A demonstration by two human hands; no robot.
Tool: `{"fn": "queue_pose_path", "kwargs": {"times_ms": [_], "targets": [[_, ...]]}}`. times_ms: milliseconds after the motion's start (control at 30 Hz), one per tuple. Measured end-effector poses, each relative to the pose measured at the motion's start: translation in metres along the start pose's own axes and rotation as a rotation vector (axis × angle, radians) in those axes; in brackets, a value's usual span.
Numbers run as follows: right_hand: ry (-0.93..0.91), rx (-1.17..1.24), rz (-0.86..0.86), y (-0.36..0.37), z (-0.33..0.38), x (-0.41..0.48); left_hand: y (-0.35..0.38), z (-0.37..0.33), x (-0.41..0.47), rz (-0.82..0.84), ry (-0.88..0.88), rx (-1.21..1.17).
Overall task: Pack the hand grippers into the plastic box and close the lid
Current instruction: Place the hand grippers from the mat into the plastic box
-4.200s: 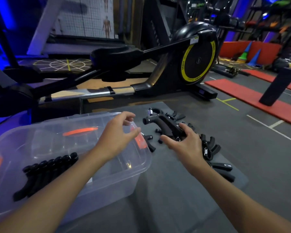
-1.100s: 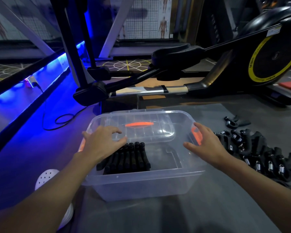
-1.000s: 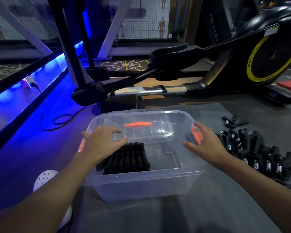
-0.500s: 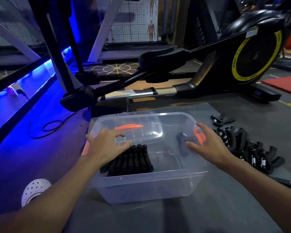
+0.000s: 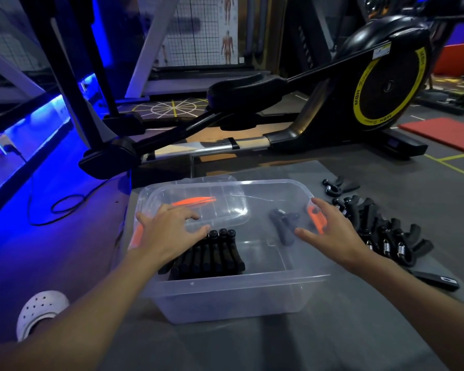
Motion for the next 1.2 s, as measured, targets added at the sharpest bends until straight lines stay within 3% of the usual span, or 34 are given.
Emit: {"fn": "queue_pose_path", "kwargs": {"times_ms": [167, 300, 433, 600, 833, 1067, 1200], "targets": [[-0.005, -0.001, -0.010, 0.001, 0.000, 0.000, 0.006, -0.001, 0.002, 0.006, -0.001, 0.089], [-0.002, -0.019, 0.004, 0.003, -0.003, -0.002, 0.027, -0.033, 0.008, 0.061, 0.224, 0.144], [-0.017, -0.052, 0.037, 0.006, -0.006, -0.005, 0.061, -0.064, 0.016, 0.286, 0.372, 0.036], [-0.032, -0.090, 0.035, 0.009, -0.009, -0.003, 0.106, -0.058, 0.017, 0.549, 0.448, 0.234], [-0.049, -0.112, -0.002, 0.009, -0.009, -0.001, 0.108, -0.044, 0.021, 0.513, 0.452, 0.333], [-0.053, -0.061, 0.027, 0.009, -0.012, -0.002, 0.102, -0.046, 0.019, 0.542, 0.408, 0.267], [-0.031, 0.021, 0.038, 0.007, -0.015, -0.001, 0.080, -0.072, 0.025, 0.431, 0.440, 0.171]]}}
Point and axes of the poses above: each hand's wrist, its own x-axis towards the middle knuckle, its own y-axis out of the palm, z = x × y, the point moved 6 cm from there along x, towards the middle knuckle, and after that the axes turned 5 degrees about -z, right-handed, at the moved point
